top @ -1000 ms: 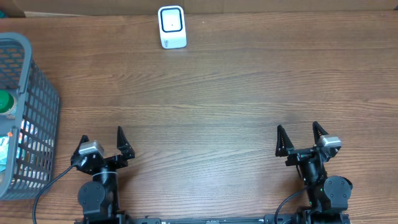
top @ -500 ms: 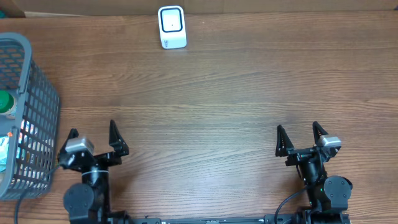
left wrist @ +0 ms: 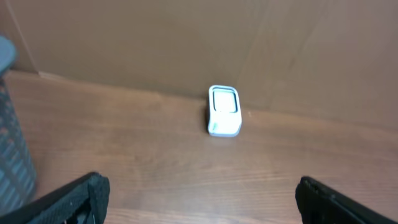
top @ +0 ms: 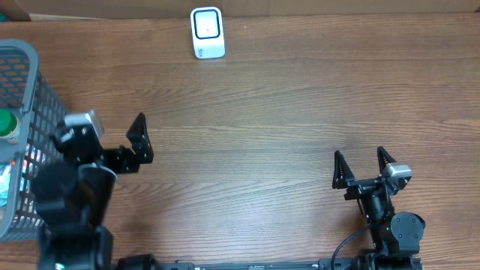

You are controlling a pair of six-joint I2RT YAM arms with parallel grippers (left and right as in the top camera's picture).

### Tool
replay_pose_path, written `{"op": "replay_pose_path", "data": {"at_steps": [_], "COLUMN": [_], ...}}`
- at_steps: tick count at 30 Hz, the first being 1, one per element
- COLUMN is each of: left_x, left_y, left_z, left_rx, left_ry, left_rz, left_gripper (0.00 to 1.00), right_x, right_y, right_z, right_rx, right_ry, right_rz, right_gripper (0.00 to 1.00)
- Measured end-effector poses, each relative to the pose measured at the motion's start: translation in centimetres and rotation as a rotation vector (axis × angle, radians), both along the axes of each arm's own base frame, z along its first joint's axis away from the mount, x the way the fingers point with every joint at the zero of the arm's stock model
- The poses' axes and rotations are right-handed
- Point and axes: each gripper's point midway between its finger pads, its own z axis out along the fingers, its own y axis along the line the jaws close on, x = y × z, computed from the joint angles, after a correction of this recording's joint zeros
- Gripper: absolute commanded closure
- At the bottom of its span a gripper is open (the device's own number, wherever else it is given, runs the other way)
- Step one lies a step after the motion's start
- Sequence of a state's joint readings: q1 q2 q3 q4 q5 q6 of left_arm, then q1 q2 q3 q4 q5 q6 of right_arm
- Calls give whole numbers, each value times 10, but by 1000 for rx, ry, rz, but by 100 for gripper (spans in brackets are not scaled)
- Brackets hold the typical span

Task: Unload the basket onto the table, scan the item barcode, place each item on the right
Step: 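Raise the left gripper and move it over the grey basket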

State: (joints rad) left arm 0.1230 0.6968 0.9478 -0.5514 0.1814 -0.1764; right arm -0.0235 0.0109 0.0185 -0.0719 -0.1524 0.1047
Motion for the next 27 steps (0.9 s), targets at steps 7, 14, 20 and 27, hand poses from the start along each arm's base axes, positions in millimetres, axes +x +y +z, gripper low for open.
{"op": "replay_pose_path", "data": {"at_steps": [7, 14, 20, 27], "left_x": [12, 18, 27, 60], "left_y": [-4, -5, -3, 1], "left_z": [17, 5, -22, -34], "left_rx": [-23, -44, -46, -5], "left_ry": [230, 408, 520, 518], "left_rz": [-35, -50, -59, -85], "left_gripper": [0, 0, 0, 0], "right_x": [0, 0, 0, 0], "right_y": [0, 0, 0, 0], "right_z": [0, 0, 0, 0], "right_rx": [0, 0, 0, 0], "right_ry": [0, 0, 0, 0], "right_rz": [0, 0, 0, 0], "right_gripper": [0, 0, 0, 0]}}
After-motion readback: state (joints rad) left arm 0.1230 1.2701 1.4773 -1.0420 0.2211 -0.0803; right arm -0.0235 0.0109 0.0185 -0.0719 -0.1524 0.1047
